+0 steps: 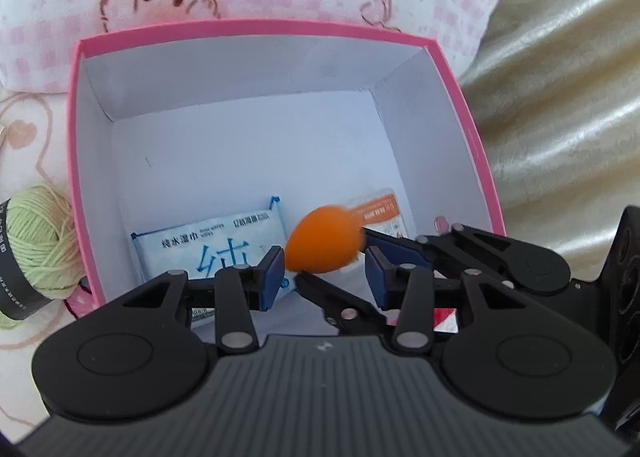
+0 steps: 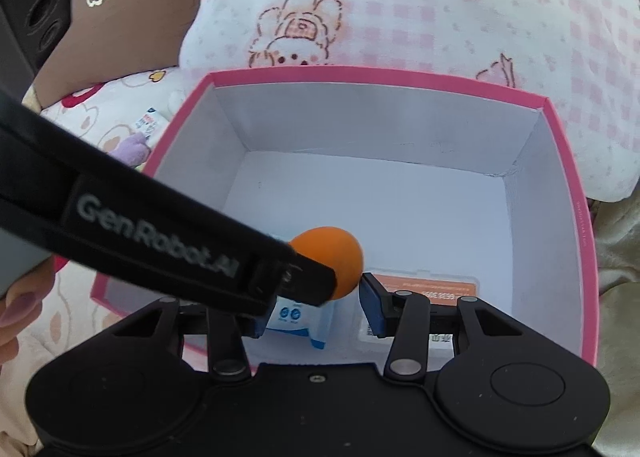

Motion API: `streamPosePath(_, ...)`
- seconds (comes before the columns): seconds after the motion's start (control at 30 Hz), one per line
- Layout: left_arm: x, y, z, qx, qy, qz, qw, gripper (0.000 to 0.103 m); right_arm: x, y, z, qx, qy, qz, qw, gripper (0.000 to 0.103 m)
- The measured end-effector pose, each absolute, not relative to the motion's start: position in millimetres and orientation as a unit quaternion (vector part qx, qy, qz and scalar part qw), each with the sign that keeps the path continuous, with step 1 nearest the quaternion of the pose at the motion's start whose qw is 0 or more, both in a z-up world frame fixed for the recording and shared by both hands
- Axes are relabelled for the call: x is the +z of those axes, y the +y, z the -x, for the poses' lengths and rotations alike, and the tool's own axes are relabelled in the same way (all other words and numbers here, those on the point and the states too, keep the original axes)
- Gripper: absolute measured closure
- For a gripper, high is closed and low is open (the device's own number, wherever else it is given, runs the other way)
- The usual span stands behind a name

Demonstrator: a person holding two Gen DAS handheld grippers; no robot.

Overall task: Organize objects
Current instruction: 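Lower the sponge into the pink box and open the left gripper, then withdraw the left gripper from the box toward the green yarn ball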

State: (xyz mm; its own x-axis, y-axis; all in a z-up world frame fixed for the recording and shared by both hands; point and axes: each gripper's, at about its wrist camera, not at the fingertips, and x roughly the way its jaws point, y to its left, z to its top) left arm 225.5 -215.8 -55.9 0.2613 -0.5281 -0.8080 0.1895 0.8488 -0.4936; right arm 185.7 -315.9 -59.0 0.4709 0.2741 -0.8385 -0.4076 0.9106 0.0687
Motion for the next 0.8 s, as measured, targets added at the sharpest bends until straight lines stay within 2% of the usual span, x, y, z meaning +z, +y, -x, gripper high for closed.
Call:
streamPosePath(0.4, -33, -193, -222, -0.215, 0.53, 0.111, 0.813, 0.061, -41, -324, -180, 0.182, 0.45, 0.027, 0.874, 0.053)
streamPosePath(0.53, -17, -178, -209, -0.217, 0.531, 0.085, 0.815, 0.056, -24, -326, -158, 0.169, 0.421, 0.008, 0.891, 0.052)
streamPosePath(0.63, -3, -170, -194, -0.207, 0.53, 0.046, 0.821, 0.055, -17, -325, -137, 0.164, 0.41, -0.006, 0.897, 0.048)
streamPosePath(0.7, 5, -164, -183, -0.198, 0.527, 0.026, 0.826, 0.053, -10, -322, -126, 0.156, 0.408, -0.002, 0.899, 0.041)
streamPosePath(0.8, 14, -150, -171, -0.194, 0.531, 0.026, 0.824, 0.05, 1, -313, -111, 0.155, 0.398, 0.008, 0.904, 0.036)
